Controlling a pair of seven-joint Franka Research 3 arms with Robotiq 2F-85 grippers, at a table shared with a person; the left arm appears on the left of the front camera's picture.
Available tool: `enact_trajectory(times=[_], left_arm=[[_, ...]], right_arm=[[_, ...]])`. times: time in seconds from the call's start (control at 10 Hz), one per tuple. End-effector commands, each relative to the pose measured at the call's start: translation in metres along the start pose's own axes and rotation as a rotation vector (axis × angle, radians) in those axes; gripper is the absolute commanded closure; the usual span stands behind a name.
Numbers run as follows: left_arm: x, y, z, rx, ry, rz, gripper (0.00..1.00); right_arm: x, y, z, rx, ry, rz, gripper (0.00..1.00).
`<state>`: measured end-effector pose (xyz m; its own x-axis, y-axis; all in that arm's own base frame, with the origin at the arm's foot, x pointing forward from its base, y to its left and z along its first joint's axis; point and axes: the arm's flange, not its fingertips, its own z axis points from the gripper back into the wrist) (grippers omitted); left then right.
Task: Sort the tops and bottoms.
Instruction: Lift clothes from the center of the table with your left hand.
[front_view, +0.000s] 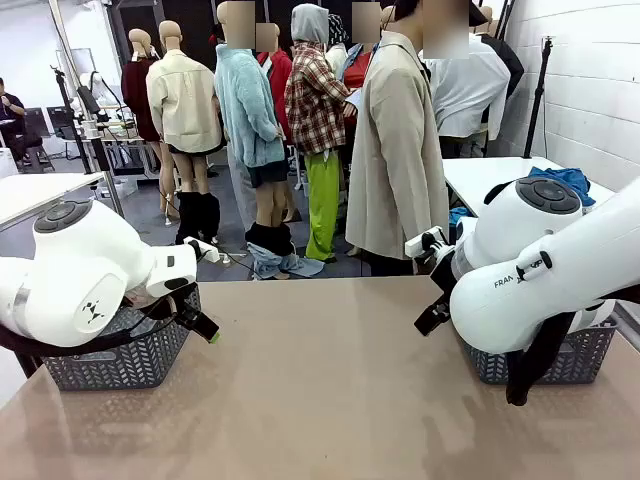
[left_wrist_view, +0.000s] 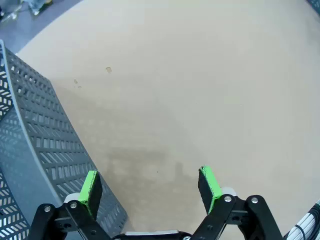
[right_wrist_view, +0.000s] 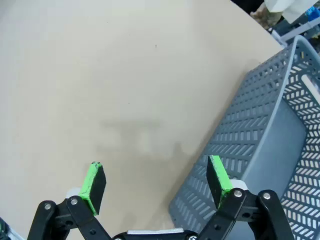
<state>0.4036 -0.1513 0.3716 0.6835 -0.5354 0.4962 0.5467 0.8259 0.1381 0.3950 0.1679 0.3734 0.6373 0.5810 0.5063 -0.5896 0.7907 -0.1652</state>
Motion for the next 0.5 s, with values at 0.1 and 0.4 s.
enact_trajectory(times=[0.1,0.4], left_arm=[[0.0,0.0,0.0,0.0,0.0,0.0,0.0],[0.0,0.0,0.0,0.0,0.0,0.0,0.0]], right_arm=[[0.0,0.0,0.0,0.0,0.0,0.0,0.0],[0.0,0.0,0.0,0.0,0.0,0.0,0.0]])
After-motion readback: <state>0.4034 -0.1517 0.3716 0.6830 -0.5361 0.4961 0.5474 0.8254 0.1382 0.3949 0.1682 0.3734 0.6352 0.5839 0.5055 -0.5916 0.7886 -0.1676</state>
